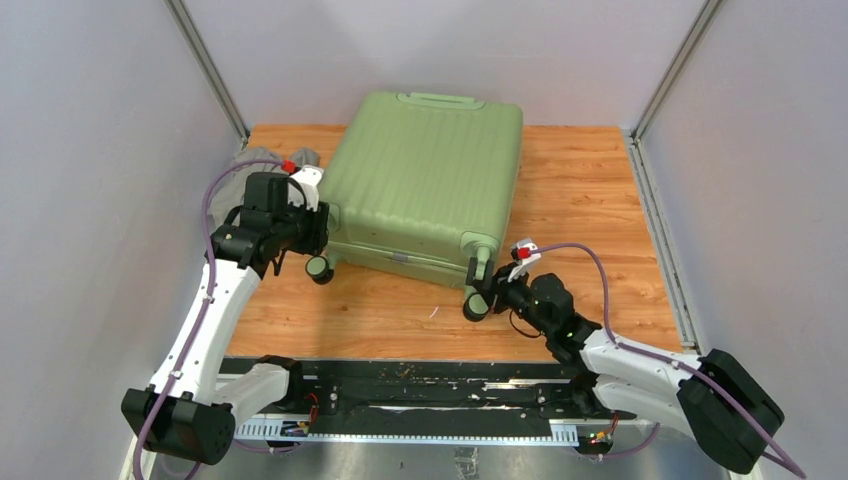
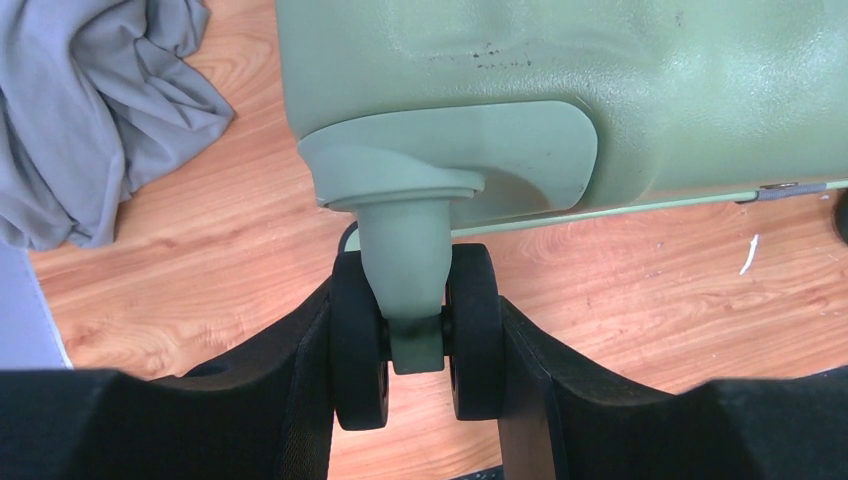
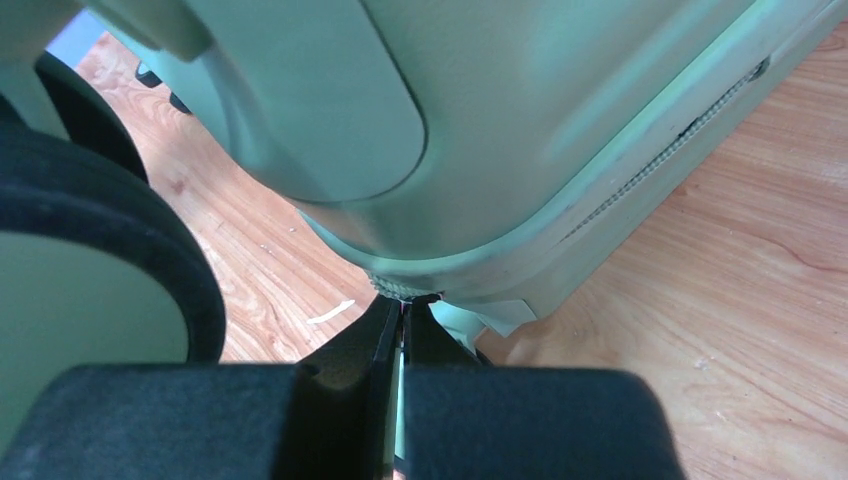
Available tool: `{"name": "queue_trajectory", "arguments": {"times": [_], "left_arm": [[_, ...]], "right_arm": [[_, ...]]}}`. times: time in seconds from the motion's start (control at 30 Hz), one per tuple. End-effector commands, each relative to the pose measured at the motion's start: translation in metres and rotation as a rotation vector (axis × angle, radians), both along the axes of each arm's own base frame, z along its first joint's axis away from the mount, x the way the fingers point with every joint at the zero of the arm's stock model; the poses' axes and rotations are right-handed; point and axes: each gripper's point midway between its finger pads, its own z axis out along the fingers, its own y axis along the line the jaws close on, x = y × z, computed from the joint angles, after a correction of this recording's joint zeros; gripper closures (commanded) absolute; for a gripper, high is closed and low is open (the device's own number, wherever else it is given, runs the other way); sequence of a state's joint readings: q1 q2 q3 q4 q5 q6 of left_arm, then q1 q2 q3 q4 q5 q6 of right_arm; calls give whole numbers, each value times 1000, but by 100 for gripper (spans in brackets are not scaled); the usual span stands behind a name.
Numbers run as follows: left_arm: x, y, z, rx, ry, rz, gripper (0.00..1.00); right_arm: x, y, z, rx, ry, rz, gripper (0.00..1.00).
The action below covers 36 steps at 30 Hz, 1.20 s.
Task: Pack the luggage
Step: Zip the luggage at the center of the board.
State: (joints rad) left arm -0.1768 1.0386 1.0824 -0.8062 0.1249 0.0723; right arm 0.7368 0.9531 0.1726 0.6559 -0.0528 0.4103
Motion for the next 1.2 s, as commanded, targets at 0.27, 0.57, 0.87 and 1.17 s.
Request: {"name": "queue_trajectory", "arguments": {"times": [0.27,0.57,0.87,1.17], "left_arm": [[-15,-76,37,-253,-96,-315,100],[-17,-73,37,-242,-105,-313,100],[-9,-61,36,-177,-146,-269,100],[-10,-53,35,-138,-169,-257,100]], "right_arm": [[-24,77,46,200,-22,215,100],[-29,50,25,192,89,114,76],[-40,-43,-21,133,232,-246,60],[-36,-82,-3,144,221,-389,41]]}}
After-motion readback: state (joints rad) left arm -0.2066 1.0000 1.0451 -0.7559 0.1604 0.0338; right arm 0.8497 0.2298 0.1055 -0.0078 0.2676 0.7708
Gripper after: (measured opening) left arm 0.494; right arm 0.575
